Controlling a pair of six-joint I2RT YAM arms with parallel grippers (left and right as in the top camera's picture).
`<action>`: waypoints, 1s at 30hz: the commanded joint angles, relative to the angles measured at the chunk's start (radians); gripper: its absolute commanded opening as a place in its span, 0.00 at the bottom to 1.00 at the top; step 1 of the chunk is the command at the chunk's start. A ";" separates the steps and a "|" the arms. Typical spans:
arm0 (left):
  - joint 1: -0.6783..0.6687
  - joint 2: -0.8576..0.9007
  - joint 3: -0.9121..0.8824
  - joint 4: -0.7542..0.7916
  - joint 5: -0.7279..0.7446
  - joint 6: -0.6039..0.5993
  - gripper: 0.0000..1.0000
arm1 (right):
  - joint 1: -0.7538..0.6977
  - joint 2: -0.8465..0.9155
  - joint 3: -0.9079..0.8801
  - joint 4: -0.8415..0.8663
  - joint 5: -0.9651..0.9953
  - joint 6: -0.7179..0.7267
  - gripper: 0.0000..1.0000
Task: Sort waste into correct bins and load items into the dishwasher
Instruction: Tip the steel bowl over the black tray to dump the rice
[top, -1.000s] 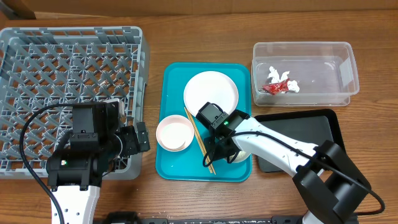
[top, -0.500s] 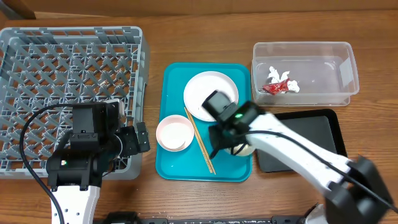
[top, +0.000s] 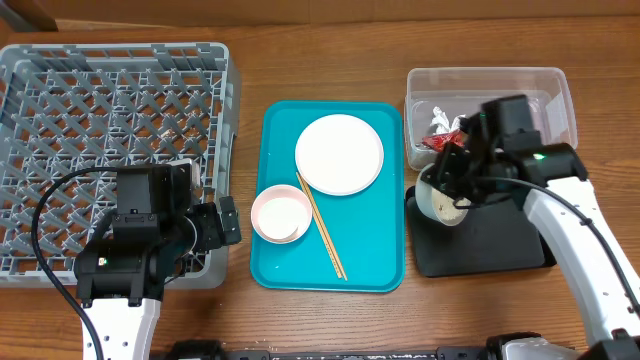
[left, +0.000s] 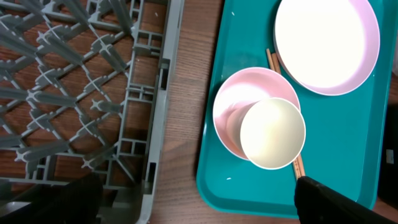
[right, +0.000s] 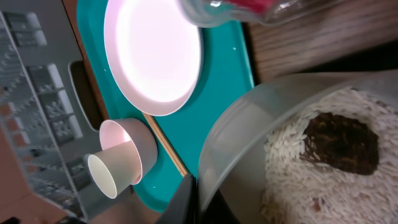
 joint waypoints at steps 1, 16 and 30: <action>0.005 0.002 0.023 0.002 -0.014 -0.009 1.00 | -0.107 -0.003 -0.105 0.068 -0.267 -0.070 0.04; 0.005 0.002 0.023 0.001 -0.013 -0.009 1.00 | -0.473 -0.001 -0.394 0.357 -0.801 -0.088 0.04; 0.005 0.002 0.023 0.001 -0.013 -0.009 1.00 | -0.699 -0.001 -0.394 0.353 -1.075 0.032 0.04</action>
